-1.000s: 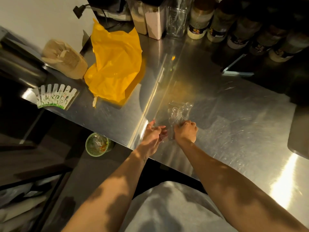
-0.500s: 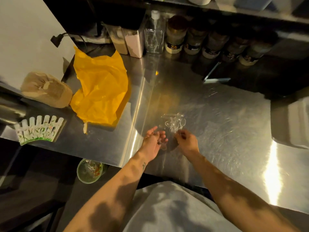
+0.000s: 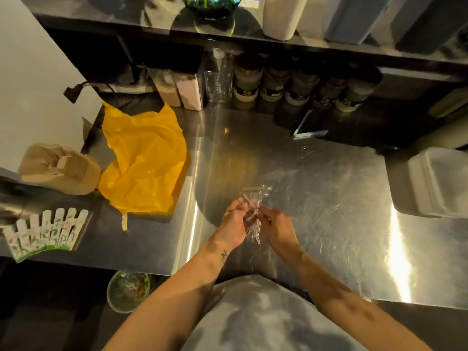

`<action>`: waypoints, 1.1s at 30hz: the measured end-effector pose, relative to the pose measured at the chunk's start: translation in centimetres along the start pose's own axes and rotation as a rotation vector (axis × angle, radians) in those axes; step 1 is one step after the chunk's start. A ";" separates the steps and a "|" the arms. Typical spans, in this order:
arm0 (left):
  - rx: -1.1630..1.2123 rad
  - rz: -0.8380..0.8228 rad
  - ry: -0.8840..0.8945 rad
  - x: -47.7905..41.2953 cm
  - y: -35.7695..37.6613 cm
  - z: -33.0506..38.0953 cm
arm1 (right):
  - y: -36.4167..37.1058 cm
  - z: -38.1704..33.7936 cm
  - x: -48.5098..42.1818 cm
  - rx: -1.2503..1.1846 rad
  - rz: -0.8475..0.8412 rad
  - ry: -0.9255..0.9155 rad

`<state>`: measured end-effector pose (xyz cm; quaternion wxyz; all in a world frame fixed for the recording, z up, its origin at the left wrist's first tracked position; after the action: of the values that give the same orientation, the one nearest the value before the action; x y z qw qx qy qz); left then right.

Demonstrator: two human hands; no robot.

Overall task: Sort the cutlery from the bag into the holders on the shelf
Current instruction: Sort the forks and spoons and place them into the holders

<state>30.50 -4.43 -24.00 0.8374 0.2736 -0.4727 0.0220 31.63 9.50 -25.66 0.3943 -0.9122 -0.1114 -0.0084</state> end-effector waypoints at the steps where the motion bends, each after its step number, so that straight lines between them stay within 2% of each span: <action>1: 0.039 -0.040 -0.022 0.4 0.2 0.5 | 0.1 -0.2 0.1 0.022 -0.004 -0.016; 2: 0.078 -0.079 -0.049 0.6 0.3 0.6 | 0.5 -0.2 0.4 0.044 -0.014 -0.017; 4: 0.001 -0.123 0.019 0.9 0.5 1.3 | 0.6 -0.5 0.4 0.117 -0.032 0.011; 6: -0.044 -0.029 0.085 0.8 0.7 1.8 | 0.2 -1.2 0.0 0.198 -0.066 0.020; 11: -0.032 0.017 0.039 -0.1 0.8 2.0 | 0.1 -1.8 -0.5 0.410 -0.204 -0.023; 15: -0.083 0.115 0.065 -0.4 0.3 1.6 | 1.2 -1.9 -0.4 0.303 -0.193 -0.041; 19: -0.223 0.155 0.107 -0.3 0.0 1.9 | 0.9 -2.0 -0.8 0.025 -0.060 0.003; 24: -0.055 0.199 0.018 -2.3 -0.3 2.4 | 0.7 -2.0 -0.7 -0.202 0.023 0.103; 33: 0.274 0.271 0.025 -2.6 0.4 5.0 | -0.4 -1.8 -1.2 -0.193 0.037 0.159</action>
<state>25.01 -5.91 -23.94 0.7876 0.3185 -0.4872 0.2020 30.48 8.22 -24.30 0.3126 -0.9442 -0.0617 -0.0840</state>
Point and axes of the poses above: each hand's wrist, its own x-axis away from the middle knuckle, its own y-axis out of the palm, z = x × y, the point moved 1 cm from there along -x, towards the middle knuckle, and after that the axes turned 9 degrees about -y, right-handed, at the moved point
